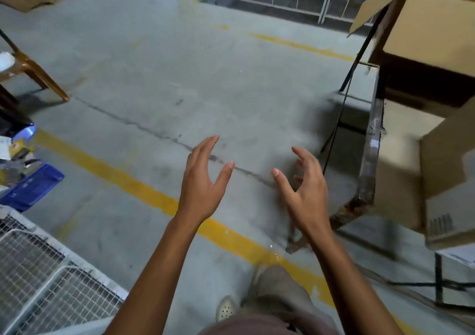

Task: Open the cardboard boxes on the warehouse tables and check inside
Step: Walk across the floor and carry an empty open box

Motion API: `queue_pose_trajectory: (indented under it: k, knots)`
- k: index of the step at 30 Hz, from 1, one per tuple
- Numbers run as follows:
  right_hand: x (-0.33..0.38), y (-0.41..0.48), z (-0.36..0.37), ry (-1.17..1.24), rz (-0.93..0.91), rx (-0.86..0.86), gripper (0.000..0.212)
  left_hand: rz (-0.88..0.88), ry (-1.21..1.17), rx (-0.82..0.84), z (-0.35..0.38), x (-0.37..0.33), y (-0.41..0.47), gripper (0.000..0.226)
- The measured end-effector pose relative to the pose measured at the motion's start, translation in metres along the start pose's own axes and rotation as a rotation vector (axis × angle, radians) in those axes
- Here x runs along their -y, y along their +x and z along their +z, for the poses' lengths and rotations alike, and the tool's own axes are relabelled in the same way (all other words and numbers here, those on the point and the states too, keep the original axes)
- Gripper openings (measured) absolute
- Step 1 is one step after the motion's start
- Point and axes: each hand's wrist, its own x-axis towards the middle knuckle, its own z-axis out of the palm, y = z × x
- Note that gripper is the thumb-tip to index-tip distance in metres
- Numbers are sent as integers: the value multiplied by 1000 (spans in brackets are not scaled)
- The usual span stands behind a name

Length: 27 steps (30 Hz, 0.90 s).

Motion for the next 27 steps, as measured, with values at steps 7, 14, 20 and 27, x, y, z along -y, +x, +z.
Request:
queue_pose_trajectory:
  k: [7, 14, 20, 27]
  knots:
    - [-20, 118, 44, 46, 10, -71, 62, 63, -20, 40, 37, 29, 134, 61]
    - [-34, 243, 38, 47, 16, -176, 62, 129, -58, 133, 92, 22, 269, 64]
    - [-54, 319, 23, 8, 65, -302, 61, 226, -110, 230, 147, 0, 362, 56]
    - [-79, 396, -2, -55, 117, -482, 59, 369, -175, 369, 226, -20, 467, 56]
